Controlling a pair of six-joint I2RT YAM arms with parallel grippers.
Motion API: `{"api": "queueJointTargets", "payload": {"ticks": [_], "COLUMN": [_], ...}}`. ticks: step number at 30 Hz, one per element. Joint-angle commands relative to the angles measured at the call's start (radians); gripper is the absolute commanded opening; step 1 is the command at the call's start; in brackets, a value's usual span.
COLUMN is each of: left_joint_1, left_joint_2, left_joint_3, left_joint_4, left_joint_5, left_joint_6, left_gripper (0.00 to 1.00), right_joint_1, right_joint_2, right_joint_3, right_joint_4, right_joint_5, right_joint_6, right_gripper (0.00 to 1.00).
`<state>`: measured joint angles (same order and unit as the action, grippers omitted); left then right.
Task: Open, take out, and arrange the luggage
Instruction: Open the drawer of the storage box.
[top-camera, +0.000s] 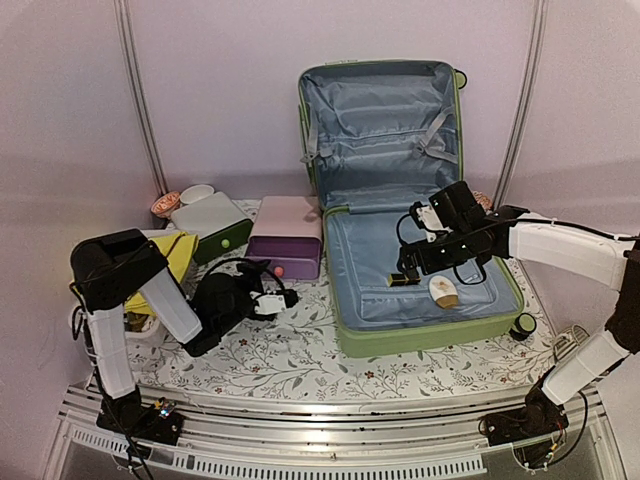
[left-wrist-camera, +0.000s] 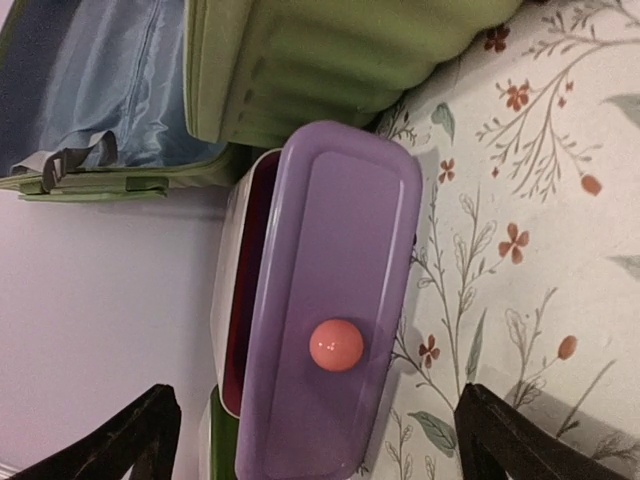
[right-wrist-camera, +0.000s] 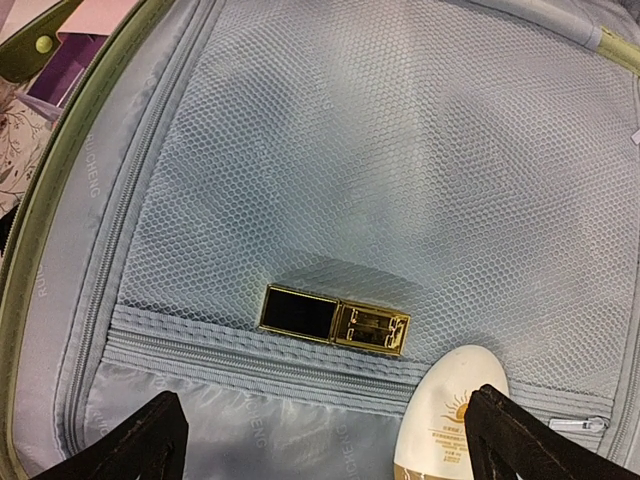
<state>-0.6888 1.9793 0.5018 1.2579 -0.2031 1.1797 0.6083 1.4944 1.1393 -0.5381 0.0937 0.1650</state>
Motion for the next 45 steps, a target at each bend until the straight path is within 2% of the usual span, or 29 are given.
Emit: {"api": "queueJointTargets", "payload": {"ticks": [1,10,24,29,33,38,41,45], "left_joint_1": [-0.064,-0.109,-0.112,-0.098,-0.086,-0.057,-0.012,0.006], "left_joint_2": [-0.099,-0.323,-0.745,-0.777,-0.782,-0.797,-0.794,-0.797], "left_joint_3": [-0.03,-0.081,0.003,0.104,0.147,0.235,0.299,0.36], "left_joint_4": [-0.069,-0.195,-0.599,-0.774,-0.823,-0.956,-1.052,-1.126], "left_joint_5": [-0.032,-0.004,0.174,0.178,0.188,0.044,0.132,0.214], "left_joint_6": [-0.106,-0.277,-0.702,-0.844,-0.937,-1.186,-1.264,-1.297], "left_gripper": [0.98,0.98,0.98,0.98,0.98,0.98,0.98,0.98], "right_joint_1": [-0.005,-0.005,-0.018,-0.031,-0.046,-0.055,-0.062,-0.064], "right_joint_2": [-0.018,-0.019,-0.018,-0.041,-0.065,-0.101,-0.112,-0.12], "right_joint_3": [0.006,0.013,0.018,-0.004,-0.025,-0.025,-0.031,-0.027], "right_joint_4": [-0.01,-0.005,0.022,0.023,0.026,0.015,0.012,-0.014], "right_joint_5": [-0.016,-0.038,-0.058,-0.049,-0.058,-0.074,-0.071,-0.068], "right_joint_6": [0.008,0.013,0.033,0.062,0.068,0.082,0.099,0.128], "right_gripper": [0.99,0.99,0.99,0.99,0.99,0.99,0.99,0.99]}}
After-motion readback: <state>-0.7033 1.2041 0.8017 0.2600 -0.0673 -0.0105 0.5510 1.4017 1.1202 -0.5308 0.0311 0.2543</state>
